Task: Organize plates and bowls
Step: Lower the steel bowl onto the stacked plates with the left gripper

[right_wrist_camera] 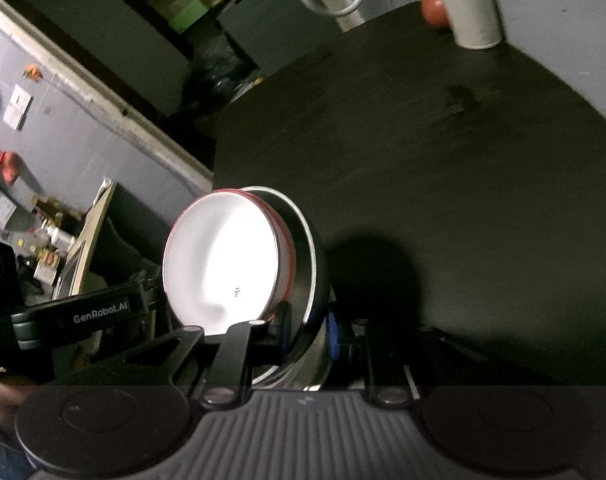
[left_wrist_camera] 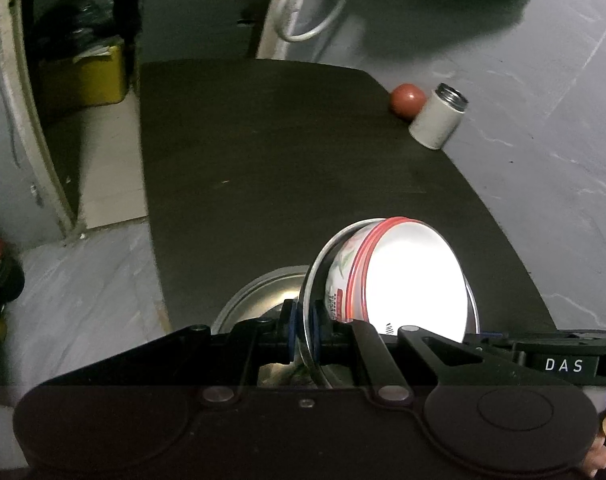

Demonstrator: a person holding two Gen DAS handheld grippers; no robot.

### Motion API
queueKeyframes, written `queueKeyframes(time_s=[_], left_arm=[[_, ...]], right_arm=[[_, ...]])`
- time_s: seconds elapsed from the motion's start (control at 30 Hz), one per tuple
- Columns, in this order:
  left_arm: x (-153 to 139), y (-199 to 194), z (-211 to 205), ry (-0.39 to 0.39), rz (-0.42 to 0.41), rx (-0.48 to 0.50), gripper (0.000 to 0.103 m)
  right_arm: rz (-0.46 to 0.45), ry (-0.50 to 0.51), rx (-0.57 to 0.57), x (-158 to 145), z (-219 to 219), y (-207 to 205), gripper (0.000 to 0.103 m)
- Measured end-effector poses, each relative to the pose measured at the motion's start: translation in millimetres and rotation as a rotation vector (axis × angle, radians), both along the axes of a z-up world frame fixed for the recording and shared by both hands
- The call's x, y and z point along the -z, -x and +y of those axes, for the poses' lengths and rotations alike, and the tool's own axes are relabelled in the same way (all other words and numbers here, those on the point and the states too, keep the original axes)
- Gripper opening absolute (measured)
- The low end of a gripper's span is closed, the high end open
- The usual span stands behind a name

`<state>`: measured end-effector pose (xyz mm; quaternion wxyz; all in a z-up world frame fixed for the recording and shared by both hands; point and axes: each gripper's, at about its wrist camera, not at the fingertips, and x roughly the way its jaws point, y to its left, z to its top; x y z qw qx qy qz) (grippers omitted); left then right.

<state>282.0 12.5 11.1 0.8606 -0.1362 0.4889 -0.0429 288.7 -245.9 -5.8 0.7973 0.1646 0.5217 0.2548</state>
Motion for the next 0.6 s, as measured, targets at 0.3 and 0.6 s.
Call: queueKeyframes(time_s=[0.3, 0.6], left_arm=[[11, 12, 16, 0.004, 0.037, -0.046, 0.006], [20, 13, 21, 0.009, 0.069, -0.064, 0.006]], right_arm=[[0.031, 0.018, -0.071, 6, 25, 0, 0.020], [0.062, 0.037, -0.102, 11, 35, -3, 0.020]])
